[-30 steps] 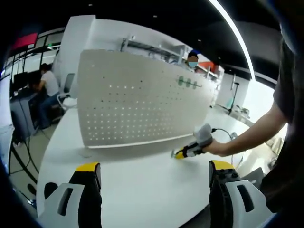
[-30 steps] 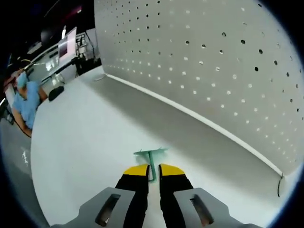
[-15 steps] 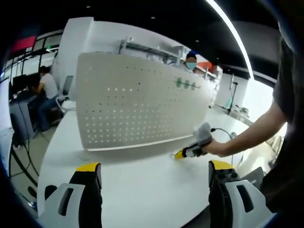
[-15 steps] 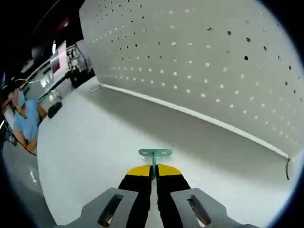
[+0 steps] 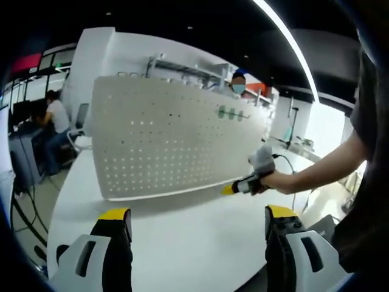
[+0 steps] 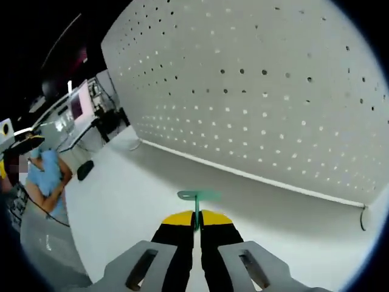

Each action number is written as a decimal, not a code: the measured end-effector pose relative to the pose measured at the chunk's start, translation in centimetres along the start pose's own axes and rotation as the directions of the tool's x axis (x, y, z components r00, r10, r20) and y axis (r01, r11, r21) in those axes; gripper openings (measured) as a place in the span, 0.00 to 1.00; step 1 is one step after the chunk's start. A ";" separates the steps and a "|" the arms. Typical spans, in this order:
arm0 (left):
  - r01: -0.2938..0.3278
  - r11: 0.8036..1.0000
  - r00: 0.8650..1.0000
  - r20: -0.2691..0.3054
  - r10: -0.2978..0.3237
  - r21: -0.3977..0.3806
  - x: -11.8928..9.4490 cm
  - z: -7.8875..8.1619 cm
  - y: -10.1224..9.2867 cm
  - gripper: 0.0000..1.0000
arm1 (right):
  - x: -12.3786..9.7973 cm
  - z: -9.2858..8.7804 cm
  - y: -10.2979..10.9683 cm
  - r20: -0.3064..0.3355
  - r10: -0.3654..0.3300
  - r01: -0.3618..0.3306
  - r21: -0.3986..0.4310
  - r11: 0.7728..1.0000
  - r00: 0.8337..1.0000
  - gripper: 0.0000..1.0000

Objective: Insert the hook assembly into the mounting plate slot until the hook locks in place.

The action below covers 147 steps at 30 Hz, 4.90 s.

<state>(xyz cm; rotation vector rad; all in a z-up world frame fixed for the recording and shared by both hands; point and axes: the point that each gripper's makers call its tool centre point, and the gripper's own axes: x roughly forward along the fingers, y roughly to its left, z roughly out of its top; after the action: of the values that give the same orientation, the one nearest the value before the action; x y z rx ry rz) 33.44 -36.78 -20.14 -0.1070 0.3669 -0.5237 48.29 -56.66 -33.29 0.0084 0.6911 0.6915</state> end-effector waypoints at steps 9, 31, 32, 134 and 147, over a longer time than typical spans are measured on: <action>0.035 0.998 0.999 0.038 -0.037 0.054 -0.3 1.3 -1.2 0.85 | -4.0 2.8 5.2 0.137 0.068 -0.073 0.036 0.997 0.988 0.01; 0.164 0.982 0.982 0.080 -0.172 0.097 0.3 2.7 -5.3 0.63 | -10.4 3.1 17.3 0.290 0.340 -0.423 0.308 0.852 0.895 0.01; 0.170 0.980 0.981 0.080 -0.179 0.101 0.3 2.7 -5.5 0.61 | -10.5 3.0 17.6 0.291 0.346 -0.430 0.314 0.847 0.892 0.01; 0.175 0.944 0.978 -0.066 -0.200 -0.279 3.7 0.9 -6.0 0.03 | -13.6 3.7 22.5 0.136 0.222 -0.145 -0.430 0.891 0.965 0.12; 0.186 0.906 0.971 -0.069 -0.229 -0.381 3.8 0.5 -7.3 0.03 | -12.0 4.0 22.1 0.119 0.186 -0.106 -0.490 0.865 0.975 0.08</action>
<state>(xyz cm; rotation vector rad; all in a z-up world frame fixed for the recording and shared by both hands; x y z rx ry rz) 33.26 -45.03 -19.41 -0.4909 0.5674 -0.6688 31.01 -45.61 -18.18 -0.3430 0.3475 0.9865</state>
